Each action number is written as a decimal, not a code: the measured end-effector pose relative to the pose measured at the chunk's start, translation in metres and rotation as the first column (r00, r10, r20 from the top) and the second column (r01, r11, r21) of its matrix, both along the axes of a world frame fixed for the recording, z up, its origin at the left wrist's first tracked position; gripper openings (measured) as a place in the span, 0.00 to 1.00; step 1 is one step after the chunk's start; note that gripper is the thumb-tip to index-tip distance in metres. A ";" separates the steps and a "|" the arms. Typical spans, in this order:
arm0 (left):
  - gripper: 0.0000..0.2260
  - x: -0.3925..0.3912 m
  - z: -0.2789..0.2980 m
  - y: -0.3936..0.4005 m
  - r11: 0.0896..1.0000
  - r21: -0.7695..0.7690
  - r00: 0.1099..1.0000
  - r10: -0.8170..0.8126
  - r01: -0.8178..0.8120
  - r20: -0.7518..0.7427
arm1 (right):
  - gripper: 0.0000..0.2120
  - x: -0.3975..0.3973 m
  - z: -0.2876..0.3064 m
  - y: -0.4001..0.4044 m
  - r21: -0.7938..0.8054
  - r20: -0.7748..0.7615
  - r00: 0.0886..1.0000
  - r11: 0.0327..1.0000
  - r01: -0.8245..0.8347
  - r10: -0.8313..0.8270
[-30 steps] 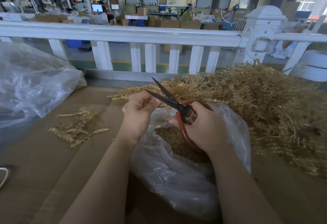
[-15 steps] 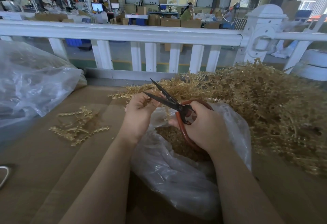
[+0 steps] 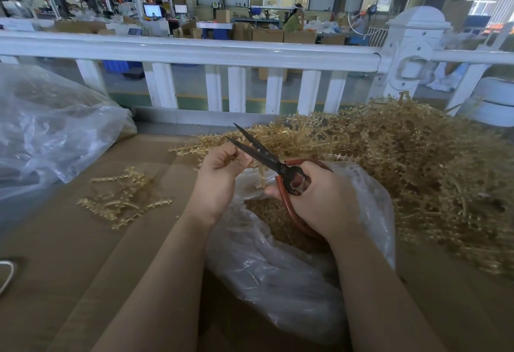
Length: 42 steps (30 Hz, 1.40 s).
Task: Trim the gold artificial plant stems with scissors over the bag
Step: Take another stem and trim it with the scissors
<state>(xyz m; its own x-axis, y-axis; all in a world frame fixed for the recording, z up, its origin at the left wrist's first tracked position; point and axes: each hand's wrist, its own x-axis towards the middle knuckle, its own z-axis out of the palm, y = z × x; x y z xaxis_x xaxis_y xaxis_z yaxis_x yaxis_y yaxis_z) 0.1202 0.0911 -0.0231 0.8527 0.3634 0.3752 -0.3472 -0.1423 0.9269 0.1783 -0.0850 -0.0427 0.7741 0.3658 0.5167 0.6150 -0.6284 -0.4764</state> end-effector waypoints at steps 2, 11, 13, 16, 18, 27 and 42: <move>0.08 0.000 0.000 0.000 1.000 -0.014 1.000 -0.011 0.011 0.003 | 0.24 0.000 0.000 0.000 0.006 0.010 1.000 1.000 -0.002 0.002; 0.09 -0.003 0.004 0.001 0.998 0.038 0.999 -0.041 0.040 0.021 | 0.23 -0.003 0.003 0.001 0.010 0.014 1.000 1.000 -0.024 0.024; 0.08 -0.003 0.003 0.001 0.996 0.088 0.999 -0.031 0.030 0.013 | 0.29 -0.003 0.004 0.001 0.012 0.022 0.999 1.000 -0.023 0.023; 0.07 -0.001 0.001 0.002 0.995 0.092 1.000 -0.030 0.030 -0.007 | 0.37 -0.005 0.007 0.000 0.022 0.023 0.999 0.999 -0.027 0.026; 0.07 -0.001 0.000 0.003 0.996 0.086 1.000 -0.025 0.026 -0.015 | 0.35 -0.004 0.008 0.000 0.009 0.019 0.999 0.999 -0.038 0.038; 0.07 -0.003 0.002 0.001 0.994 0.075 0.996 -0.082 0.078 0.043 | 0.31 -0.001 0.006 -0.001 -0.016 -0.005 0.997 0.997 -0.072 0.072; 0.12 -0.003 0.002 -0.001 0.986 0.067 0.985 -0.159 0.155 0.061 | 0.33 0.000 0.001 -0.002 0.077 -0.037 0.995 0.993 -0.094 0.098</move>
